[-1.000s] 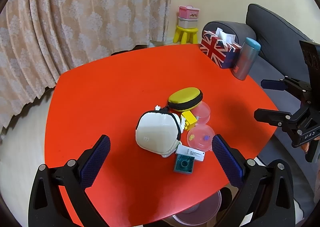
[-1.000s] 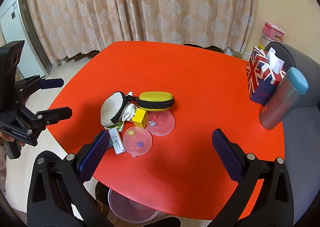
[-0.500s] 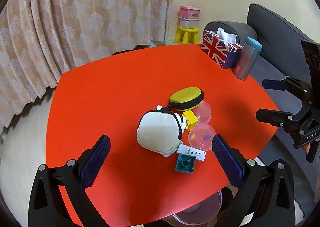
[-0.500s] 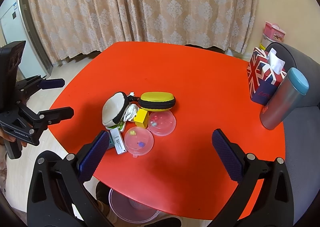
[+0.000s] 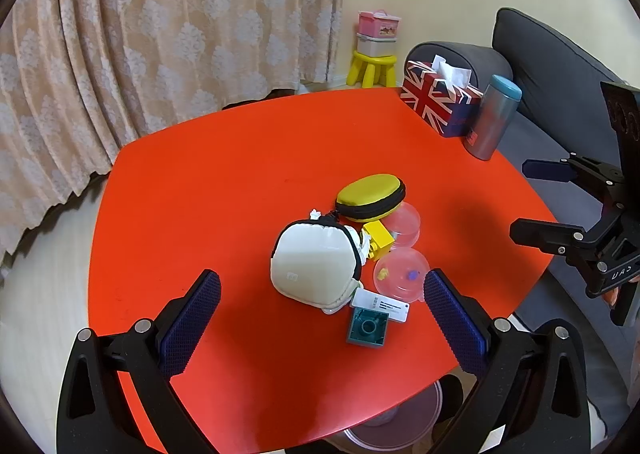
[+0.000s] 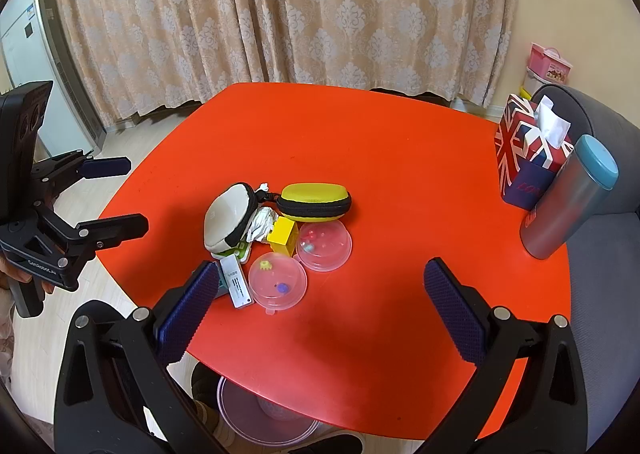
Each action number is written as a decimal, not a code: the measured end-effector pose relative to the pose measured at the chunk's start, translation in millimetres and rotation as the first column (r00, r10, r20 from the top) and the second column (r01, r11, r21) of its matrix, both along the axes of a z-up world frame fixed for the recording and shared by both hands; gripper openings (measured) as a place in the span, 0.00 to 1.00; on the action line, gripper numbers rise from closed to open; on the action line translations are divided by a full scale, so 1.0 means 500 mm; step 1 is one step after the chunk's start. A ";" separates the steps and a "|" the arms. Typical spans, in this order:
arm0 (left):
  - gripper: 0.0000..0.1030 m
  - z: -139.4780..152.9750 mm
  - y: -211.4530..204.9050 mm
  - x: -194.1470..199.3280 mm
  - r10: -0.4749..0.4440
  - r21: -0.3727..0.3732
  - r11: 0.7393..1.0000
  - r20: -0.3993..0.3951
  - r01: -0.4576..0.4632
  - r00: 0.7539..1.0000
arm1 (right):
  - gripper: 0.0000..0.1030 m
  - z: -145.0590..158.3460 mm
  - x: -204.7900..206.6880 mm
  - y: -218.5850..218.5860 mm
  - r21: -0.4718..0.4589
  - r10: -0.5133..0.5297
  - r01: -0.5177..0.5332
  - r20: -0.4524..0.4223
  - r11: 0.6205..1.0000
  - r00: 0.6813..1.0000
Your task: Collect trash
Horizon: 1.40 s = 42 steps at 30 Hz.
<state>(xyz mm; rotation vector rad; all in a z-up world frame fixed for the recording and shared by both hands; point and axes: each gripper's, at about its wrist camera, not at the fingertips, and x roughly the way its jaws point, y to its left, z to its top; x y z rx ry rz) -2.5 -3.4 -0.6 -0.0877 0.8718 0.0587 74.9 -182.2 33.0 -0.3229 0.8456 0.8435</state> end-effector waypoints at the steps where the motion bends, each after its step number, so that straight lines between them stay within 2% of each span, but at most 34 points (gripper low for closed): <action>1: 0.94 0.000 -0.001 0.000 -0.001 -0.001 1.000 0.000 0.001 1.000 | 0.97 -0.001 -0.001 0.000 0.000 0.000 0.000 0.000 1.000 1.000; 24: 0.94 -0.006 -0.008 0.005 -0.005 0.013 1.000 -0.009 0.005 1.000 | 0.97 -0.003 -0.002 0.000 -0.002 0.002 -0.002 -0.002 1.000 1.000; 35: 0.94 -0.017 0.012 0.033 -0.015 -0.023 1.000 -0.036 0.014 0.999 | 0.97 -0.017 -0.007 0.003 -0.005 0.002 -0.002 -0.012 1.000 1.000; 42: 0.94 -0.056 0.039 0.080 -0.018 -0.062 0.998 -0.094 0.012 0.995 | 0.97 -0.028 0.003 0.001 -0.010 -0.003 0.003 -0.028 1.000 1.000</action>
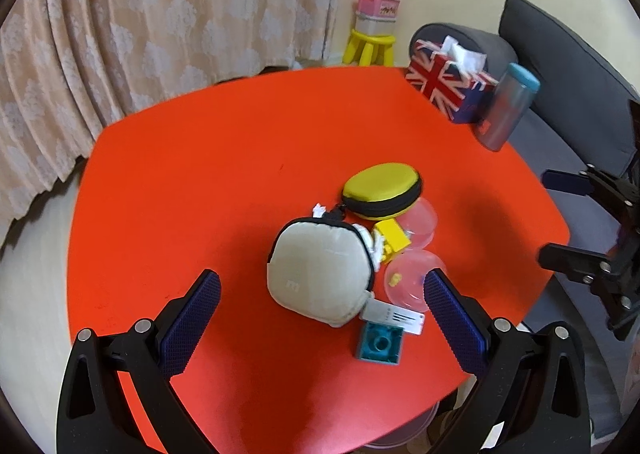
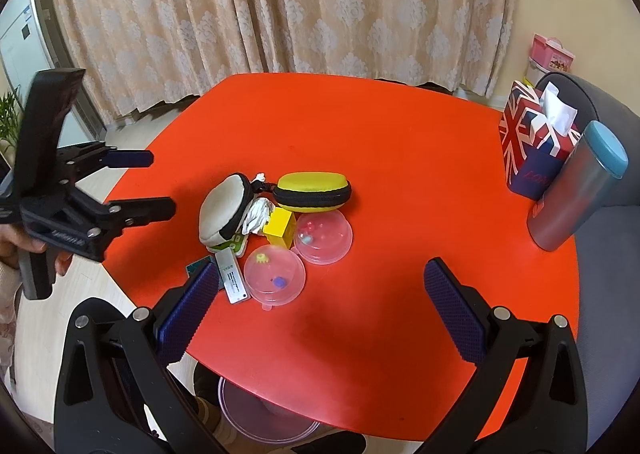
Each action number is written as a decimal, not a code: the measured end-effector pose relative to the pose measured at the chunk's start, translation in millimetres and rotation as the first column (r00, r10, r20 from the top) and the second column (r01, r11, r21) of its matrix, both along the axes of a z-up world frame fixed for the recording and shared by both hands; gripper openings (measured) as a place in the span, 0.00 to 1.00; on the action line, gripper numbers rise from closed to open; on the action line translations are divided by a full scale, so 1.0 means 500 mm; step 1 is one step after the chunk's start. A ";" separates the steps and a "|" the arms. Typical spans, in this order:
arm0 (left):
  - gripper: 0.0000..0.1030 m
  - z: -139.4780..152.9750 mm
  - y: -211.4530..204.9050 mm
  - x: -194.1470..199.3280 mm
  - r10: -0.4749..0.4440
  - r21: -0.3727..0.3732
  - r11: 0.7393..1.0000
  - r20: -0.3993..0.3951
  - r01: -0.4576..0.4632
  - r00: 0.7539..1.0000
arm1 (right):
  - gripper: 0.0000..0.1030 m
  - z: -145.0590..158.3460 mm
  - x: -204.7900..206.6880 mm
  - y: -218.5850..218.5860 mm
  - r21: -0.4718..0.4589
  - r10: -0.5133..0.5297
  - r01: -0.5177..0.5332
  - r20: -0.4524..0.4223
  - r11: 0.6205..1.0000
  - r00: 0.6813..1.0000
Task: Collect trash
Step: 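Lower the left gripper onto the white pouch and close on it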
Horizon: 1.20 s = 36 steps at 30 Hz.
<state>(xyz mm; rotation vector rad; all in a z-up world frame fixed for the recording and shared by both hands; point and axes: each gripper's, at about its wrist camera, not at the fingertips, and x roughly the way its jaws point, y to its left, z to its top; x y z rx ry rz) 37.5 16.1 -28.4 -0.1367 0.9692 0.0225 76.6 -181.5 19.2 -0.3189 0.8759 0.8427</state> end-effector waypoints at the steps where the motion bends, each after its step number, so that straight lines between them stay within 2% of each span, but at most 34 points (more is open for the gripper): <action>1: 0.94 -0.007 0.005 0.007 0.002 -0.009 1.000 -0.011 -0.002 1.000 | 0.97 -0.002 0.001 -0.001 0.000 -0.001 0.001 -0.002 1.000 1.000; 6: 0.94 -0.049 0.024 0.041 0.004 -0.090 0.996 -0.064 -0.010 0.998 | 0.97 -0.007 0.006 -0.003 -0.005 -0.007 0.007 -0.012 1.000 1.000; 14: 0.94 -0.100 0.033 0.072 -0.001 -0.172 0.985 -0.109 -0.018 0.994 | 0.97 -0.017 0.019 -0.005 -0.011 -0.012 0.011 -0.025 1.000 1.000; 21: 0.94 -0.137 0.037 0.086 0.003 -0.200 0.979 -0.137 -0.030 0.991 | 0.97 -0.029 0.027 -0.002 -0.020 -0.013 0.012 -0.039 1.000 0.999; 31: 0.94 -0.145 0.041 0.086 -0.009 -0.242 0.970 -0.120 -0.021 0.993 | 0.97 -0.037 0.033 0.002 -0.026 -0.013 0.012 -0.044 1.000 0.999; 34: 0.82 -0.144 0.038 0.088 -0.012 -0.221 0.975 -0.113 -0.013 0.994 | 0.97 -0.039 0.033 0.004 -0.027 -0.012 0.010 -0.043 1.000 0.999; 36: 0.80 -0.143 0.042 0.087 -0.013 -0.228 0.974 -0.111 -0.013 0.994 | 0.97 -0.040 0.032 0.006 -0.026 -0.011 0.010 -0.043 1.000 0.999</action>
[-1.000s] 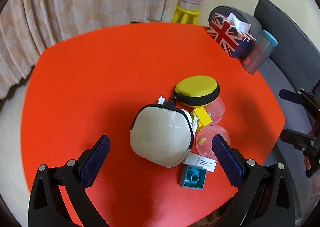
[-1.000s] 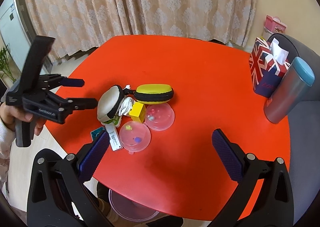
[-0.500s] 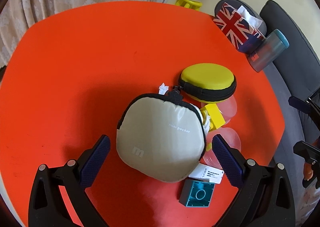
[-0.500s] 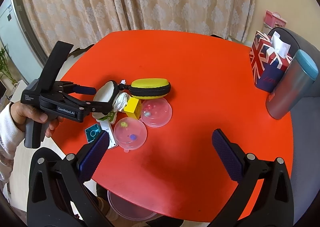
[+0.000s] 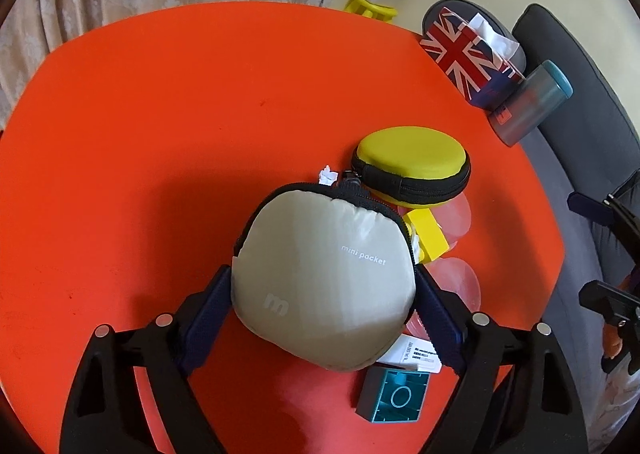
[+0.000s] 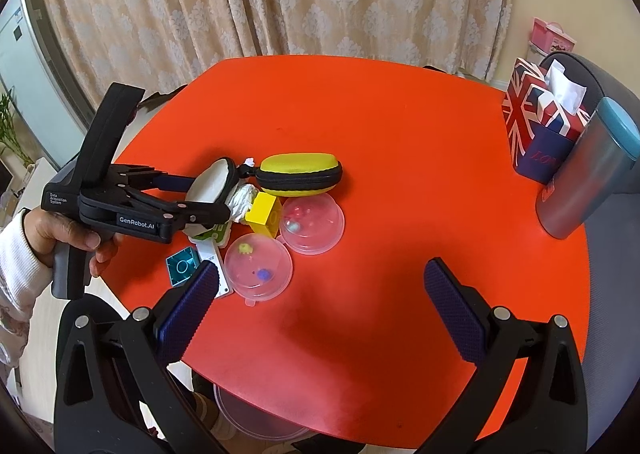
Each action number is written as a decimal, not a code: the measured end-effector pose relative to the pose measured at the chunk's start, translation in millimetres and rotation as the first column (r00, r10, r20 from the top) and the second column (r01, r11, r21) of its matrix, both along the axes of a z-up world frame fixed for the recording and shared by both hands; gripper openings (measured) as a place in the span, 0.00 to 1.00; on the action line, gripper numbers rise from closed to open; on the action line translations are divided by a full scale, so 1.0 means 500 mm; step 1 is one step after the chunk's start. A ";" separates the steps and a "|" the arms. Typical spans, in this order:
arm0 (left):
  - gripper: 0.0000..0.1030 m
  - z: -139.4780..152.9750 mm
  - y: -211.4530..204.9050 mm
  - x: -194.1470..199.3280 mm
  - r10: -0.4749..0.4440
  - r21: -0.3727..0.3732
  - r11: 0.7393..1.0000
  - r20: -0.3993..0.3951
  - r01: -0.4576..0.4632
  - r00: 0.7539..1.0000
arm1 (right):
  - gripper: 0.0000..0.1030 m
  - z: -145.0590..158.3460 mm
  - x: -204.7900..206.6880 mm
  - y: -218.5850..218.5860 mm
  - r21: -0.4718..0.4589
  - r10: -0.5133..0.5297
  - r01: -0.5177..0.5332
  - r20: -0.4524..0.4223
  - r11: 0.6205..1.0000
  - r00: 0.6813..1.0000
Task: Collect trash
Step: 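Lower the left gripper onto the white pouch and close on it, then lift the white pouch with the left gripper while the right gripper grasps a clear dome container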
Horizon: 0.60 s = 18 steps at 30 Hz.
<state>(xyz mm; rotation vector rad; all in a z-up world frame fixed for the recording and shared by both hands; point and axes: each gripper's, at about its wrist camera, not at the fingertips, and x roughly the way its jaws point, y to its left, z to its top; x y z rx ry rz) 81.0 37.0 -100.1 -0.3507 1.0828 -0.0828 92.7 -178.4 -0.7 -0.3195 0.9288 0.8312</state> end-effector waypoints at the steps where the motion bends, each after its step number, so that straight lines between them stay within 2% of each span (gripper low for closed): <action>1: 0.80 0.001 0.001 -0.001 0.002 0.002 1.000 0.004 -0.002 1.000 | 0.97 0.000 0.000 0.000 0.000 0.000 0.000 0.001 1.000 1.000; 10: 0.79 0.024 0.002 -0.019 0.011 0.031 0.999 0.056 -0.013 0.998 | 0.97 -0.001 -0.001 0.003 -0.001 0.001 -0.001 0.003 1.000 1.000; 18: 0.79 0.078 -0.001 -0.053 0.009 0.096 0.995 0.117 -0.020 0.993 | 0.97 -0.002 -0.011 0.026 -0.014 0.016 -0.016 0.007 1.000 1.000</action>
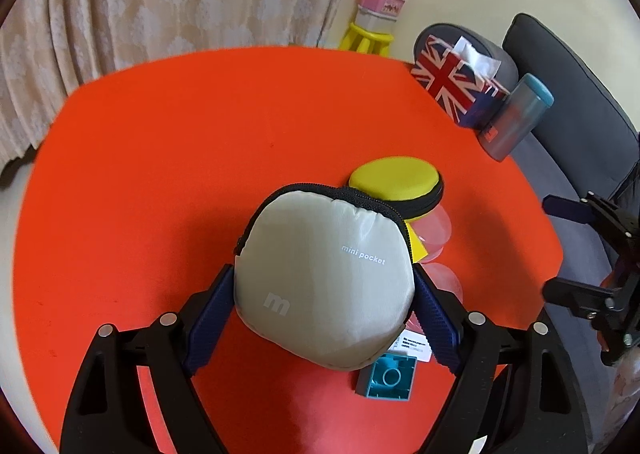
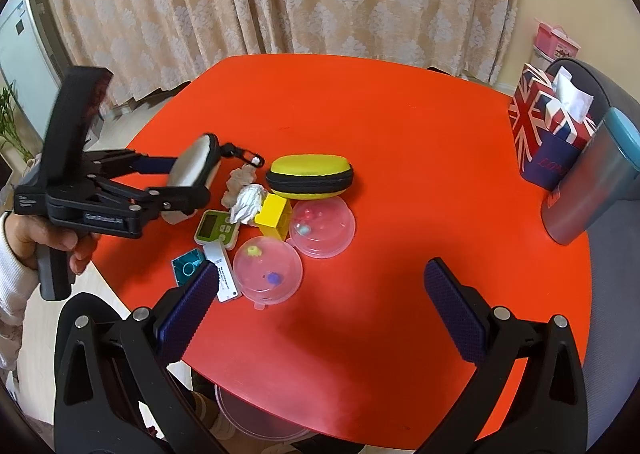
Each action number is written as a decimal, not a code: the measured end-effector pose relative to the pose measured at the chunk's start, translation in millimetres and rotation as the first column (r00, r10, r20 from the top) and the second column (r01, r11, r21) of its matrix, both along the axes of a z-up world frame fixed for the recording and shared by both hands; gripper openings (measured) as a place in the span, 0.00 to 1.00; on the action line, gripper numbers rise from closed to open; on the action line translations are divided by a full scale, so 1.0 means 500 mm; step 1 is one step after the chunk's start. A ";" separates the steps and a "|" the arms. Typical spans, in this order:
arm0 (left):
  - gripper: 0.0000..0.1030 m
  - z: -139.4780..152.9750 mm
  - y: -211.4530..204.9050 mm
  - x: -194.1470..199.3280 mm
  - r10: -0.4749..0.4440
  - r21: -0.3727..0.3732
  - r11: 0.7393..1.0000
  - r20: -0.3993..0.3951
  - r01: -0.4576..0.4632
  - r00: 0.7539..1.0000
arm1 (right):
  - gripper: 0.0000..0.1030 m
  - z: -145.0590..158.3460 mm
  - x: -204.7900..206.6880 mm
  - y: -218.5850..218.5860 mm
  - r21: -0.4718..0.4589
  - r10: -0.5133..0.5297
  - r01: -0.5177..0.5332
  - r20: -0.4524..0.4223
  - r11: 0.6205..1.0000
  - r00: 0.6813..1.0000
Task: Collect trash
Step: 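Lift the white pouch with the left gripper while the right gripper grasps a clear dome container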
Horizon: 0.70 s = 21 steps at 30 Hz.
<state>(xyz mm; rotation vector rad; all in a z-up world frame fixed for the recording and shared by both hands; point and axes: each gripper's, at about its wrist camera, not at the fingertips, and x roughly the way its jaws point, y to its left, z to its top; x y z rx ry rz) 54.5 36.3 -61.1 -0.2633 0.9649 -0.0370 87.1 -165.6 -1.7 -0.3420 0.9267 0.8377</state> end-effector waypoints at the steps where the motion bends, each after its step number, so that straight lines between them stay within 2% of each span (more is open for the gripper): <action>1: 0.79 0.007 -0.001 -0.005 0.000 0.008 1.000 0.007 0.000 1.000 | 0.97 0.000 -0.002 0.005 -0.004 0.003 -0.003 0.002 1.000 1.000; 12: 0.79 0.072 -0.011 -0.050 -0.009 0.073 0.997 0.079 0.004 0.997 | 0.97 -0.042 -0.006 0.077 -0.077 0.008 -0.012 -0.049 0.997 0.999; 21: 0.79 0.079 -0.006 -0.065 -0.002 0.080 0.997 0.092 -0.006 0.996 | 0.97 -0.096 0.010 0.129 -0.122 -0.043 0.027 -0.130 0.992 0.991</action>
